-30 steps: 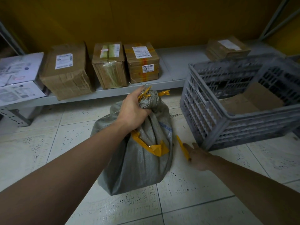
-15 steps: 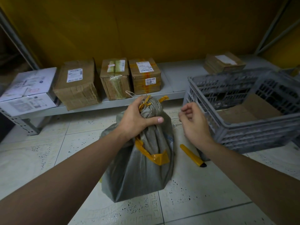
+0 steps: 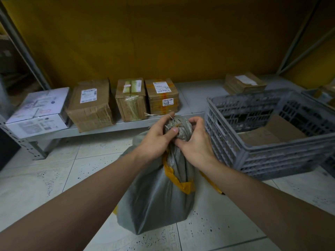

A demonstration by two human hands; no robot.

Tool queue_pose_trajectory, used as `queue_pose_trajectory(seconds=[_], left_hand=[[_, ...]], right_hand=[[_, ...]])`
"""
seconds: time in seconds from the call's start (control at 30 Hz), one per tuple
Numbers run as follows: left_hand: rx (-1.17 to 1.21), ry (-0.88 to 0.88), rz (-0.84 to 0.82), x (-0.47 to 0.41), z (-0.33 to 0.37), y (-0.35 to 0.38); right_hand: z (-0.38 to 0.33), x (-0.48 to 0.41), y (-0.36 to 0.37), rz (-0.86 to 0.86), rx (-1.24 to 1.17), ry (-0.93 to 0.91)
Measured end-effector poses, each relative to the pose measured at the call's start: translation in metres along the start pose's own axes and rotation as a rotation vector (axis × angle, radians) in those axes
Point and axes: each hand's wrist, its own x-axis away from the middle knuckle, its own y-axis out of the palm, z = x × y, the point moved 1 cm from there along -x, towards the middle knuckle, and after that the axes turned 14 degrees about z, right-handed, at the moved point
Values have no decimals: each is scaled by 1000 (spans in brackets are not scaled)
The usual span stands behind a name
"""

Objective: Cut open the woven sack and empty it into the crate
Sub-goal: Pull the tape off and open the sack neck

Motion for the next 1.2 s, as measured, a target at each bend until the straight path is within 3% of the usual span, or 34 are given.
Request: queue_pose_trajectory(seconds=[0.3,0.47,0.53,0.67,0.8,1.0,1.2], left_hand=[[-74,29,86,-11,8,5],[-163,46,380,-11,9,14],[-199,-77,447,-9,8,15],[86,-360,295,-6,5,20],[330,-243,219,-5,17,23],[151,2,220,-6,21,23],[159,-37,212,-7,21,22]], right_hand=[[3,-11,-18,146,-44,12],[5,-12,-23,124,-71,-27],[6,-13,-24,95,-102,-13],[8,-17,-25,-13,-87,-16],[5,-18,-30,-23,-42,-25],[-9,-22,-36,-111,-167,41],[-7,-37,-41,90,-138,76]])
